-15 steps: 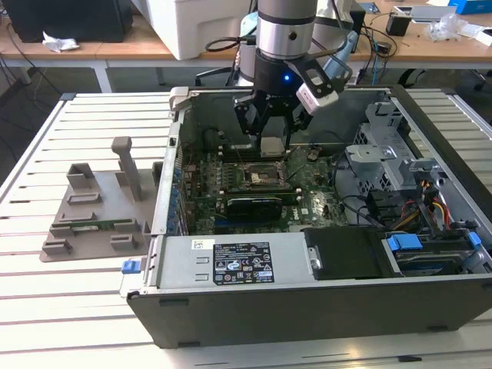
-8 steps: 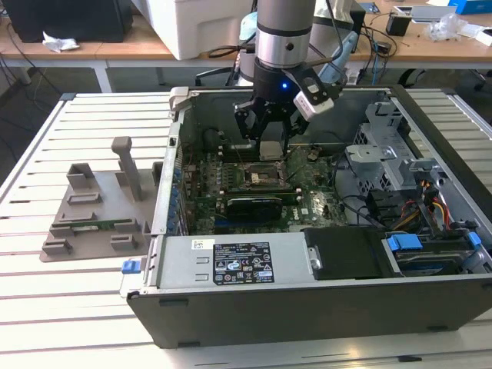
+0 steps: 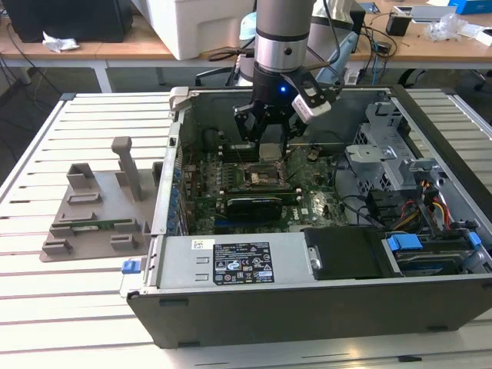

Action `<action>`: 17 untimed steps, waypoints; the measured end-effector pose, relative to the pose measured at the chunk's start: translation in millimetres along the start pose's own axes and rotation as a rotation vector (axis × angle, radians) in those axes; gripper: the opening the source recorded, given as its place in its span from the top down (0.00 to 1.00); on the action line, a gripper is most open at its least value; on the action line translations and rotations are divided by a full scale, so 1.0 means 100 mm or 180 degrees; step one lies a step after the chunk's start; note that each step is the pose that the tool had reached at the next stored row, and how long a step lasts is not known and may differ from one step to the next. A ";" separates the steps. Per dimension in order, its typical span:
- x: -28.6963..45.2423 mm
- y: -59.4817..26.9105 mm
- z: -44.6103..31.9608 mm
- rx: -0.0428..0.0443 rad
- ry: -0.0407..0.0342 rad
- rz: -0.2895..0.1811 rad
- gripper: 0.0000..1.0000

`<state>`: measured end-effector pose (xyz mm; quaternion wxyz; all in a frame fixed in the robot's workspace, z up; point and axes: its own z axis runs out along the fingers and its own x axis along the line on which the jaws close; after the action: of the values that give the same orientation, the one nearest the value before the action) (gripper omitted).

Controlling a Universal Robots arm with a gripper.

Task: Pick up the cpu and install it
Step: 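Pick up the cpu and move it towards the insertion slot, then place the cpu into insertion slot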

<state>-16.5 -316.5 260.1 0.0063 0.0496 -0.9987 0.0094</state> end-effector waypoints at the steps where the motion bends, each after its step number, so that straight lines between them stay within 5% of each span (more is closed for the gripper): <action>1: 0.000 0.000 0.000 0.0000 0.0000 0.0000 0.45; 17: -0.004 0.000 0.001 0.0008 0.0002 0.0046 0.45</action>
<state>-16.1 -316.5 260.0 0.0064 0.0423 -0.9990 0.0106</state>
